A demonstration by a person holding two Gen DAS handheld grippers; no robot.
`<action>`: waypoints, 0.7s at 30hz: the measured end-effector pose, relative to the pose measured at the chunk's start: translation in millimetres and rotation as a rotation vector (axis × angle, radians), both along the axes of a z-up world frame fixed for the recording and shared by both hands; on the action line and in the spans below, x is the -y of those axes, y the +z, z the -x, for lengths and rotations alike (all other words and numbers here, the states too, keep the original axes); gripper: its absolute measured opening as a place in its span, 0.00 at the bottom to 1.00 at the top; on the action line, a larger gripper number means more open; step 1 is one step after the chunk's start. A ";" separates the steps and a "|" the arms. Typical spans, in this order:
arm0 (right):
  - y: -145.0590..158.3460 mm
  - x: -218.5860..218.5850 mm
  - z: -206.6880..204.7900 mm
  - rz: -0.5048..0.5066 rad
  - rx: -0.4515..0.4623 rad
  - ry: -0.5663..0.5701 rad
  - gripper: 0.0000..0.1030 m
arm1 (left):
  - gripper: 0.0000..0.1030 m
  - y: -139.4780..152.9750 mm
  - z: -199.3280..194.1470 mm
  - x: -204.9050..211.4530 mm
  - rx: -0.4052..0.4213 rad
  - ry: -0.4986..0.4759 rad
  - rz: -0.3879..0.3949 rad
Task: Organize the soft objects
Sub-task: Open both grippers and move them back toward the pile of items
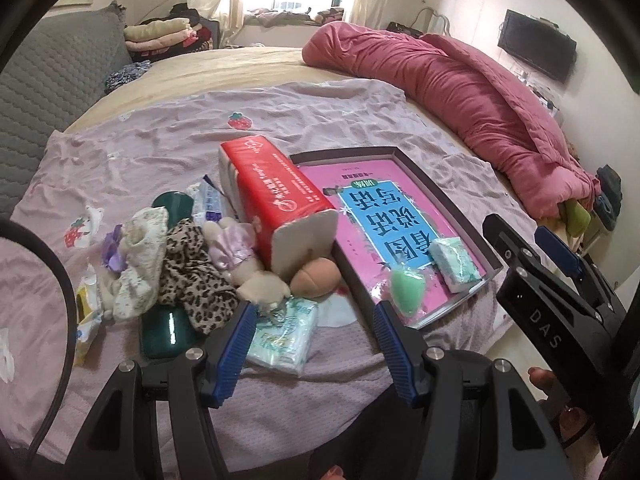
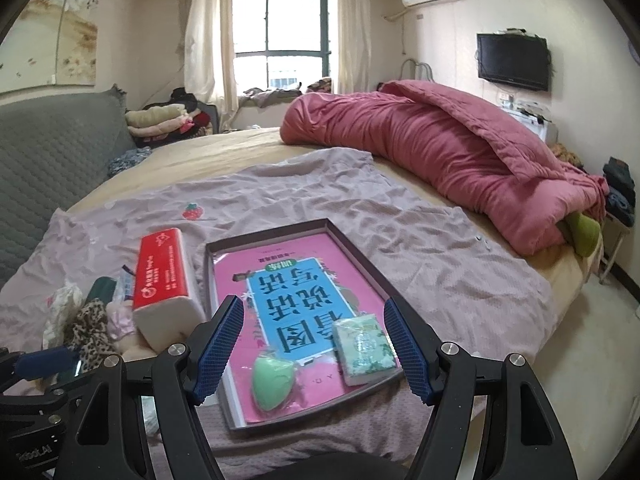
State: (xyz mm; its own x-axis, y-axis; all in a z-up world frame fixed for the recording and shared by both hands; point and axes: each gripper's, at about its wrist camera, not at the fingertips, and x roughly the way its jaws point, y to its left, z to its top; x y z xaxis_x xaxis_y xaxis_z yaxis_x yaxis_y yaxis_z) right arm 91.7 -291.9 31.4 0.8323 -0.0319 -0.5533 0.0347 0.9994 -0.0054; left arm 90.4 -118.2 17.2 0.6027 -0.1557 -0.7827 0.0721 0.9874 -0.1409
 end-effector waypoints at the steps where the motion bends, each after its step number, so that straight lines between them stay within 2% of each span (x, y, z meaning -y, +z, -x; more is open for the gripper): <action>1: 0.8 -2.7 0.8 0.005 0.000 0.007 0.72 | 0.59 0.5 1.2 -3.1 0.001 0.004 0.004; 13: 13.2 -42.2 10.1 0.089 -0.002 0.080 0.72 | 0.59 6.8 10.9 -44.0 0.014 0.075 0.050; 21: 18.9 -61.8 13.6 0.097 -0.016 0.120 0.72 | 0.59 9.5 18.5 -76.7 0.026 0.135 0.073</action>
